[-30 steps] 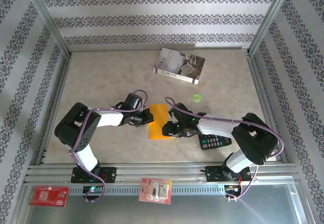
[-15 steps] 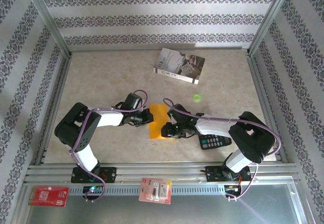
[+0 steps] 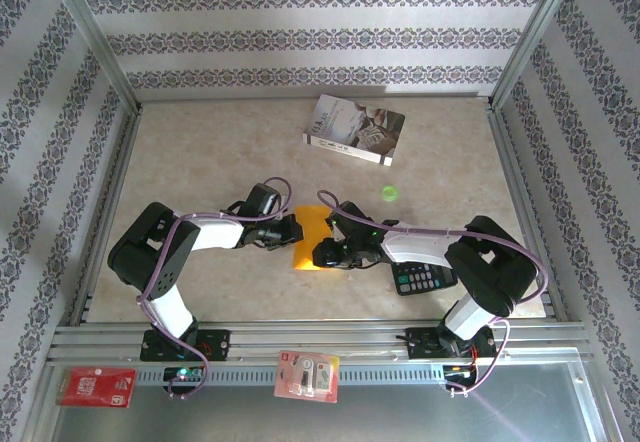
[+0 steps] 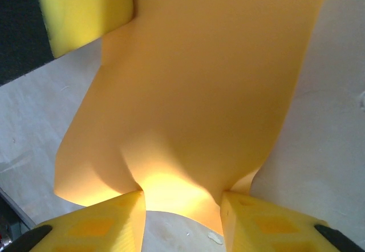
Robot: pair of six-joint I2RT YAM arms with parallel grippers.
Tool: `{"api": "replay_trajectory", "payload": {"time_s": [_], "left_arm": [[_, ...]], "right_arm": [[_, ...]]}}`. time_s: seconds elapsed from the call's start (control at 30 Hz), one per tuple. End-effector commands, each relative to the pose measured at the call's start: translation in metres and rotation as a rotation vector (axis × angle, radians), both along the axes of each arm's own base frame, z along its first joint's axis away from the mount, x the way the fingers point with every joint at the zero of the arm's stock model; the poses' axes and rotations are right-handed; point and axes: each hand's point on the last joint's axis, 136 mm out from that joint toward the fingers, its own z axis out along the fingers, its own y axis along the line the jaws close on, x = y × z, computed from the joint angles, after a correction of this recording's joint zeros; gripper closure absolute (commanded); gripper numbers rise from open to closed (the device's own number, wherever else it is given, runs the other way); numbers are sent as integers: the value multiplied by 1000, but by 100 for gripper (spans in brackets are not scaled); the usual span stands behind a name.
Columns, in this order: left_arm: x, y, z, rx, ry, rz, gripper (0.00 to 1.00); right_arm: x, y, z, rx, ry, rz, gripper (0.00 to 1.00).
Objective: Fold a paper plane with a square sheet of paper (pick it up from the middle)
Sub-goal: Fold the triangle a second time at the center of the table.
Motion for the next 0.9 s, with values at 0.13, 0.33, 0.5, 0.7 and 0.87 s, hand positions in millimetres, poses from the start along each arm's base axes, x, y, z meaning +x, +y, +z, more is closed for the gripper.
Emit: {"api": "replay_trajectory", "payload": {"time_s": [0.13, 0.33, 0.5, 0.7, 0.87], "left_arm": [[-11, 10, -21, 58, 46, -13, 96], [-12, 10, -21, 56, 46, -13, 96], [-12, 11, -21, 59, 47, -12, 96], [-12, 10, -21, 60, 48, -14, 96], [-12, 11, -21, 62, 47, -13, 95]], "right_arm": [[3, 6, 19, 54, -46, 19, 58], [5, 8, 22, 66, -57, 21, 58], [5, 7, 25, 74, -64, 20, 57], [1, 6, 28, 90, -63, 21, 55], [0, 6, 29, 95, -65, 21, 54]]}}
